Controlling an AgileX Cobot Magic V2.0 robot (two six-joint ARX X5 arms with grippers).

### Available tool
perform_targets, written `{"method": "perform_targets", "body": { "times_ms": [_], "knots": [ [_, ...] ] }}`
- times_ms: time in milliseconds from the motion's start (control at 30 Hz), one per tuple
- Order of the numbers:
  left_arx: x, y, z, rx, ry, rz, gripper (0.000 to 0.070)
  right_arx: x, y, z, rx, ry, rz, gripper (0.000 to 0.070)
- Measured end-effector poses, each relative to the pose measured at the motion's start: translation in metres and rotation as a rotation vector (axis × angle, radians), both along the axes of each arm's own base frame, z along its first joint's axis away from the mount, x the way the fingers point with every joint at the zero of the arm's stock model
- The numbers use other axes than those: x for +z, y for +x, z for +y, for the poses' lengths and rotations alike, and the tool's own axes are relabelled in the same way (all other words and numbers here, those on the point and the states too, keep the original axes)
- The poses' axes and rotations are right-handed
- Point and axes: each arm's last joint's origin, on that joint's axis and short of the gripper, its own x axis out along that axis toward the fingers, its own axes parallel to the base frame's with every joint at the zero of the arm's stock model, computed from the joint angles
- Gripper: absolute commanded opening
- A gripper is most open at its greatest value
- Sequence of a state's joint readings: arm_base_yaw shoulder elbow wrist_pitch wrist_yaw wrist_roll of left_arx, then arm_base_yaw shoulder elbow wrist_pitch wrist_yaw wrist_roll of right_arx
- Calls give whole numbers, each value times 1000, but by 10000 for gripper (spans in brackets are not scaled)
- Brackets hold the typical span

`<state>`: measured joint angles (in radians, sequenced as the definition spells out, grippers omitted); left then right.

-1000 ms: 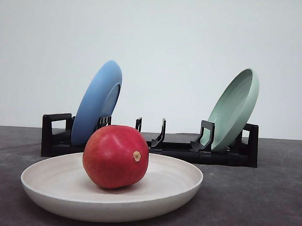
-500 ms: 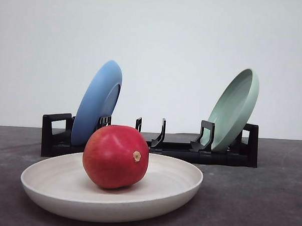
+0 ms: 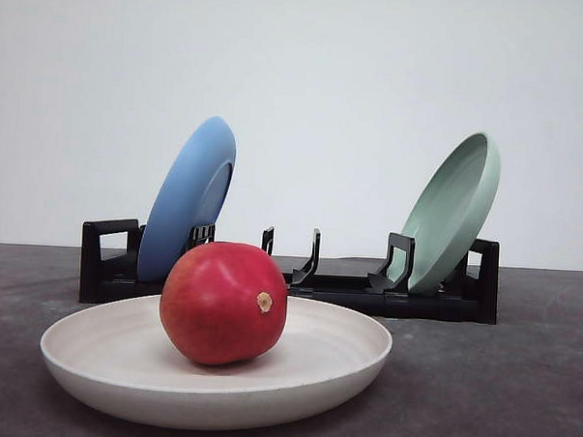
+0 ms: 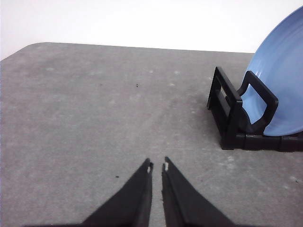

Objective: Place pomegranate in white plate

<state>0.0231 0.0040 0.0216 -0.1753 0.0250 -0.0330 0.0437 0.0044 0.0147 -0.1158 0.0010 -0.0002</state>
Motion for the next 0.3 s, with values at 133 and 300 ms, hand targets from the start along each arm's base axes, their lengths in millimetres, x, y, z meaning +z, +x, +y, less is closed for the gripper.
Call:
{"method": "perform_targets", "body": {
  "times_ms": [133, 300],
  "knots": [
    [0, 0, 0, 0, 0, 0, 17, 0, 0, 0, 0, 0, 0, 45],
    [0, 0, -1, -9, 0, 0, 17, 0, 0, 0, 0, 0, 0, 45]
  ]
}}
